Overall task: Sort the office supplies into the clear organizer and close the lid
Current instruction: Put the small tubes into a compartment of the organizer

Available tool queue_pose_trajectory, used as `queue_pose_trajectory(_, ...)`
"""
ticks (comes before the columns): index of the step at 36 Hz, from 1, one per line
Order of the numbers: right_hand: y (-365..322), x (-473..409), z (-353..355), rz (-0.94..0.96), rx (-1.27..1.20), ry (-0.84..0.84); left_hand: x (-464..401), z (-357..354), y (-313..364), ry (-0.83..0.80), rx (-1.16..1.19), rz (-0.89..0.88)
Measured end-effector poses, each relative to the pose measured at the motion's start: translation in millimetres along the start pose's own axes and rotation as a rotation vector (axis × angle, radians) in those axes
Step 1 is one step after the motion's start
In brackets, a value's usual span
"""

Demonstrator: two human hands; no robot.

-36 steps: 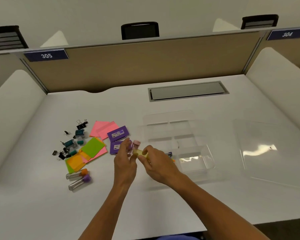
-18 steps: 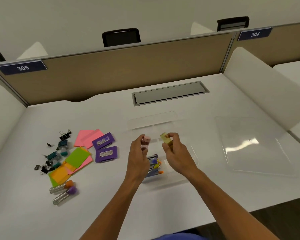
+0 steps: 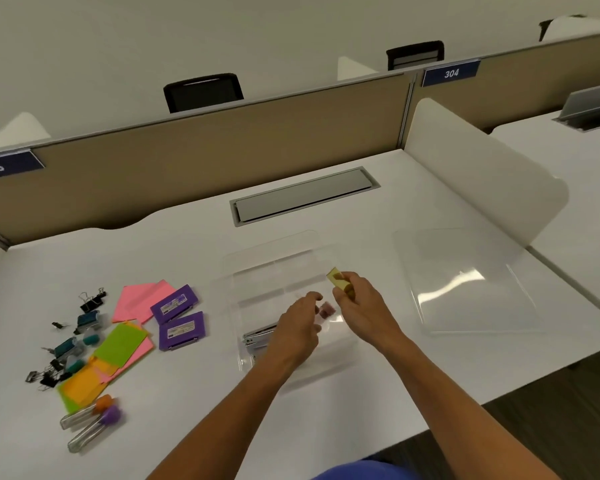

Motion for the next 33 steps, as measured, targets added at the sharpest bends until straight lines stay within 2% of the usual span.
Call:
queue_pose_trajectory(4, 9.1, 0.5, 1.6, -0.030, 0.054, -0.038, -4.4, -12.7, 1.2, -0.077, -0.196, -0.031)
queue_pose_trajectory(11, 19.6, -0.1, 5.1, -0.085, 0.088, -0.068, -6.7, -27.0, 2.7, -0.133, -0.250, -0.048)
queue_pose_trajectory(18, 36.4, -0.8, -6.4, -0.117, 0.174, -0.245, -6.5, -33.3, 1.4, -0.164, -0.368, -0.136)
queue_pose_trajectory(21, 37.0, -0.9, -5.7, -0.117, 0.186, -0.235, -7.2, -30.2, -3.2, -0.158, -0.269, -0.106)
queue_pose_trajectory(28, 30.6, -3.6, -2.7, -0.048, 0.247, -0.180, -6.4, 3.7, -16.1, 0.080, 0.002, -0.007)
queue_pose_trajectory(33, 23.4, -5.0, -16.8, 0.078, 0.383, -0.186, 1.4, 17.8, -28.1, 0.176, 0.163, 0.063)
Point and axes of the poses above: each hand's wrist, its own x-axis away from the middle knuckle, its own z-axis out of the back of the hand, y = z × x, the point moved 7 cm from there along -x, towards the middle knuckle, and after that the axes turned 4 degrees about y, right-handed, at the moved point
